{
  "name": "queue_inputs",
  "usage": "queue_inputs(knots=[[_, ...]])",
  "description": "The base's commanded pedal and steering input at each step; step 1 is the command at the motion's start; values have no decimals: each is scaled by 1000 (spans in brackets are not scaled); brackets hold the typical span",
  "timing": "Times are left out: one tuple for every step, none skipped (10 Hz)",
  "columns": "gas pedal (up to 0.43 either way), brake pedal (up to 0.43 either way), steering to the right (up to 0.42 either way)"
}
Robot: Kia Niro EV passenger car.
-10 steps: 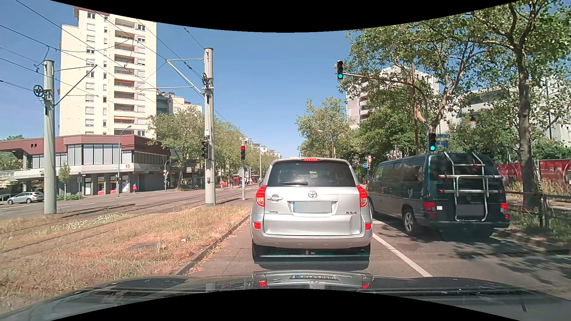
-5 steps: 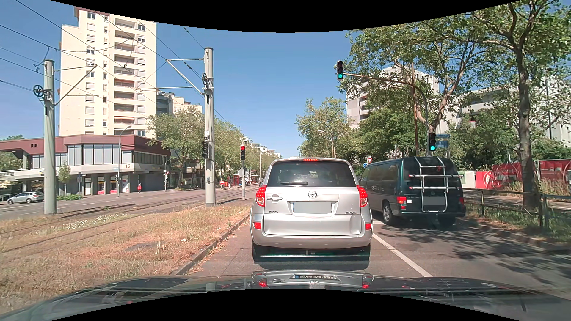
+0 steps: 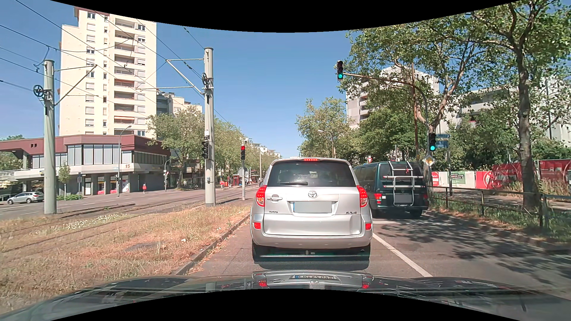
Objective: Follow the waypoints while adhering to traffic rules and regulations
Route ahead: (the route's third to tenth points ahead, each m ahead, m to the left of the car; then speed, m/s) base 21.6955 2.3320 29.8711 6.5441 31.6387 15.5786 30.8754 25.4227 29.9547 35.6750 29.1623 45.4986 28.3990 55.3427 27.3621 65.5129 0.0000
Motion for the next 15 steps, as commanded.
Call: queue_inputs(knots=[[0,213,-4],[0,213,-4],[0,213,-4],[0,213,-4],[0,213,-4],[0,213,-4],[0,213,-4],[0,213,-4],[0,213,-4],[0,220,-4],[0,213,-4],[0,213,-4],[0,213,-4],[0,213,-4],[0,213,-4]])
